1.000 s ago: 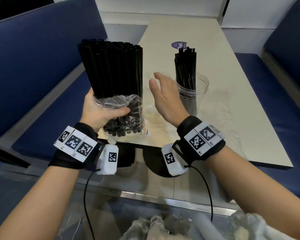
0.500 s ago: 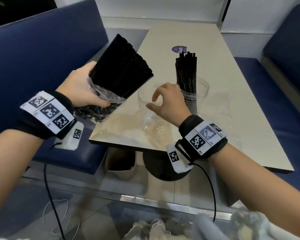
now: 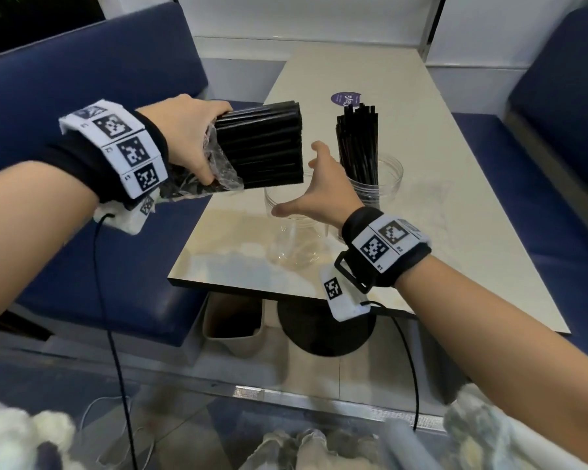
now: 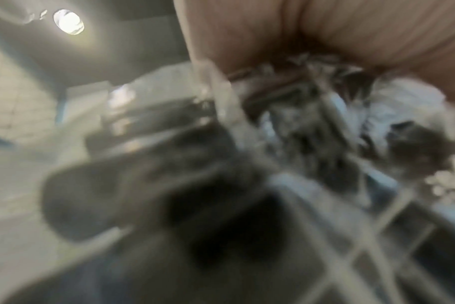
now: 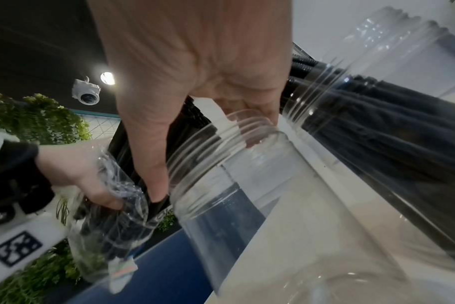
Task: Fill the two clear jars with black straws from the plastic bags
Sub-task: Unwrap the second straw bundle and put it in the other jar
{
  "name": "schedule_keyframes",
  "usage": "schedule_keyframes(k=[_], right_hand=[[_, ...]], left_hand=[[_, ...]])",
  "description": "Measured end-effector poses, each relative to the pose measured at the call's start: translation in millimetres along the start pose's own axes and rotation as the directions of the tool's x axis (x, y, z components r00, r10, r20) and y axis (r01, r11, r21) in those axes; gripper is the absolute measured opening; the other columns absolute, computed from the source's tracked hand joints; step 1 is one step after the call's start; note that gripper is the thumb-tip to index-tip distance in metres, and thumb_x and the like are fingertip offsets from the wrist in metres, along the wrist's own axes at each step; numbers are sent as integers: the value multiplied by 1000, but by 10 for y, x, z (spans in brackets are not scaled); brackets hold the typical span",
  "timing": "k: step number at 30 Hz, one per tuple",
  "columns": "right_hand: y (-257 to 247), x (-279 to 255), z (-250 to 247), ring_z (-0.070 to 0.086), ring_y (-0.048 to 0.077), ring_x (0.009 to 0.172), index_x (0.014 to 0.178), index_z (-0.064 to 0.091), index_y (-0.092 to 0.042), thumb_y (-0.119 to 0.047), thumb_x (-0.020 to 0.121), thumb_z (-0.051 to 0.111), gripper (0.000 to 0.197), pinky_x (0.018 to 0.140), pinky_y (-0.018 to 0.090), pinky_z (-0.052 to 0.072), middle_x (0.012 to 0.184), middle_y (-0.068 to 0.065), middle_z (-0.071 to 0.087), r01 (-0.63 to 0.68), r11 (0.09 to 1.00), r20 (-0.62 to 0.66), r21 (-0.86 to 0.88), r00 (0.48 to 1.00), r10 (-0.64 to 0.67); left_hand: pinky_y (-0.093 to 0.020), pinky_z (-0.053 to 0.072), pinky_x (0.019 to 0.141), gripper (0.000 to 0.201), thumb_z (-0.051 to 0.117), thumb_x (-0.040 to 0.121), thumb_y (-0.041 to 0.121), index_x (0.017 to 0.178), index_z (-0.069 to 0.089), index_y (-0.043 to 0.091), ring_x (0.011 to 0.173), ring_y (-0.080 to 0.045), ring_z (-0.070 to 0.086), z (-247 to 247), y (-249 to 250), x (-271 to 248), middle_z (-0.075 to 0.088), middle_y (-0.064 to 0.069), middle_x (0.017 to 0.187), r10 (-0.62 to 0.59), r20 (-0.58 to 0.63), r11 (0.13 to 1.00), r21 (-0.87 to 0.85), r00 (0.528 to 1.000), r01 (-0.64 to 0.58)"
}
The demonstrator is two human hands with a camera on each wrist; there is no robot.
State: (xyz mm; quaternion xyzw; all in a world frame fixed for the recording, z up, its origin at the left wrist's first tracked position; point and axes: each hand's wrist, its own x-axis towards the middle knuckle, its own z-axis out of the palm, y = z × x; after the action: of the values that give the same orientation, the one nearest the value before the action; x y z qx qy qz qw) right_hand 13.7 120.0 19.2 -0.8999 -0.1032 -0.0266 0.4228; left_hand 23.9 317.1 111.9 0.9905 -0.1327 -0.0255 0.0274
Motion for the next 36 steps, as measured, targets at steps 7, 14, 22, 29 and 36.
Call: schedule_keyframes(k=[7, 14, 22, 29, 36], right_hand=[[87, -22, 28, 34, 13, 119, 142, 9, -11, -20, 45, 92, 128, 102, 20, 30, 133, 5, 25, 127, 978, -124, 168, 987, -106], [112, -113, -14, 47, 8, 96, 110, 34, -18, -22, 45, 92, 86, 72, 0, 38, 111, -1, 45, 147, 976, -148, 163, 981, -123], [53, -148, -45, 52, 18, 101, 116, 45, -11, -29, 48, 90, 84, 87, 30, 47, 109, 0, 51, 154, 986, -114, 58, 983, -146], [87, -120, -32, 57, 17, 101, 120, 38, -11, -26, 50, 89, 88, 83, 25, 48, 113, 2, 56, 73, 990, -62, 123, 996, -66], [93, -108, -60, 50, 24, 110, 131, 29, -17, -24, 47, 89, 104, 90, 35, 50, 116, 5, 49, 54, 985, 19, 165, 998, -58]], left_hand=[[-32, 45, 64, 69, 85, 52, 30, 109, 46, 28, 79, -23, 59, -263, 314, 191, 62, 2, 83, 92, 137, 865, 479, 986, -147], [-33, 52, 64, 61, 82, 55, 40, 96, 39, 32, 75, -20, 59, -333, 482, 314, 59, 3, 82, 131, 171, 677, 704, 976, -214], [-39, 46, 85, 46, 68, 76, 26, 114, 41, 28, 89, -23, 61, -321, 584, 360, 61, 2, 92, 204, 159, 469, 850, 966, -239], [-41, 33, 104, 39, 56, 88, 16, 122, 41, 27, 103, -22, 56, -209, 684, 399, 59, 0, 106, 324, 109, 237, 952, 940, -193], [-43, 37, 108, 23, 53, 85, 13, 101, 53, 30, 85, -20, 61, -153, 629, 360, 63, 6, 85, 531, 36, 138, 982, 847, -128]])
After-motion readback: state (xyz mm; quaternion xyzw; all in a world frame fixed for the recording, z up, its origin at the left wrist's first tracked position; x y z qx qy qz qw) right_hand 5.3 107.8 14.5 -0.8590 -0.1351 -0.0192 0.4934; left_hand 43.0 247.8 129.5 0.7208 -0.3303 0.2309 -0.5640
